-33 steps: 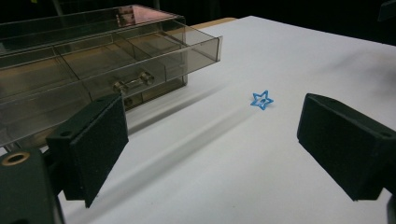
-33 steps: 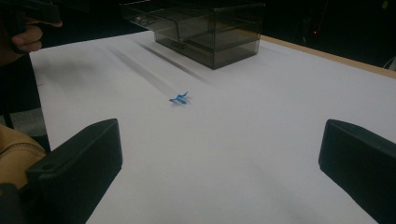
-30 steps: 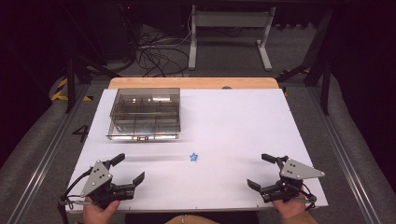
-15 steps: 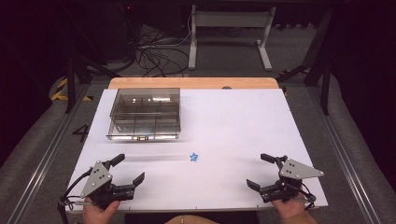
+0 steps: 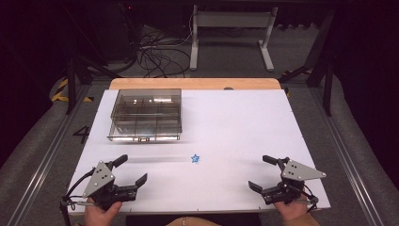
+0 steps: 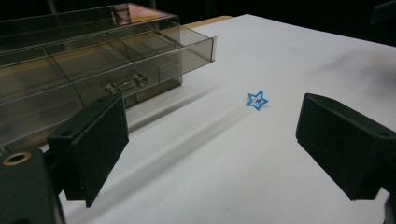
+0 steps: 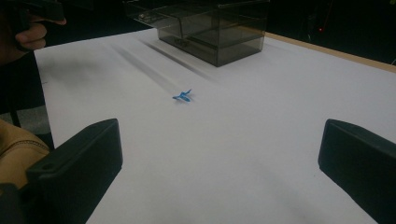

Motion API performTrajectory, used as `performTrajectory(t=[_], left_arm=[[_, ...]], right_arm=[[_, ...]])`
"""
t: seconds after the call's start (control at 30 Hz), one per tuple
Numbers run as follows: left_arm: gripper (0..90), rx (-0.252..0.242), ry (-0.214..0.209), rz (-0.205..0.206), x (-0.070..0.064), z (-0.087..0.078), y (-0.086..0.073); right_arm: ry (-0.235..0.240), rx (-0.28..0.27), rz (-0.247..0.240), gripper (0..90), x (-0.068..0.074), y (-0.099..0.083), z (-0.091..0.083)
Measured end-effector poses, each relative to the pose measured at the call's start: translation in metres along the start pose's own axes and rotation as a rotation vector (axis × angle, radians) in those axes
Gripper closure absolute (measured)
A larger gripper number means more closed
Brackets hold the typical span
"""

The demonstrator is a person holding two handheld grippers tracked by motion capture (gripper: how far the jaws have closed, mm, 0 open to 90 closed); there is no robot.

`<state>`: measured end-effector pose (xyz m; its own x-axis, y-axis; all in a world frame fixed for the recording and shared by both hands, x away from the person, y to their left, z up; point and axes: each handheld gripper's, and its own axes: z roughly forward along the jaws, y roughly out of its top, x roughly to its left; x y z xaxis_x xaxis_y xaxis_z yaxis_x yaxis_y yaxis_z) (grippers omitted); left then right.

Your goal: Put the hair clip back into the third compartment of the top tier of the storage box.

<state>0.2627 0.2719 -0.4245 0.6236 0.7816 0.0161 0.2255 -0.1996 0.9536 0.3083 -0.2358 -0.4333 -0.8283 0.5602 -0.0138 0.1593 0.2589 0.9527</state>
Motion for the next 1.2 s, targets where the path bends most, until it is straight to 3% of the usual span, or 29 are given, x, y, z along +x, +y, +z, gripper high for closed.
performTrajectory(t=[0.57,1.0,1.2], left_arm=[[10.6,0.007,-0.064,-0.033,-0.001,0.018,0.018],[10.7,0.005,-0.107,-0.024,-0.004,0.032,0.031],[11.1,-0.001,-0.127,-0.041,-0.005,0.039,0.036]], right_arm=[[0.001,0.011,0.004,0.4,0.0,-0.002,0.0],[0.006,0.019,0.004,0.3,0.0,-0.003,0.001],[0.01,0.024,0.005,0.3,0.0,-0.003,0.002]])
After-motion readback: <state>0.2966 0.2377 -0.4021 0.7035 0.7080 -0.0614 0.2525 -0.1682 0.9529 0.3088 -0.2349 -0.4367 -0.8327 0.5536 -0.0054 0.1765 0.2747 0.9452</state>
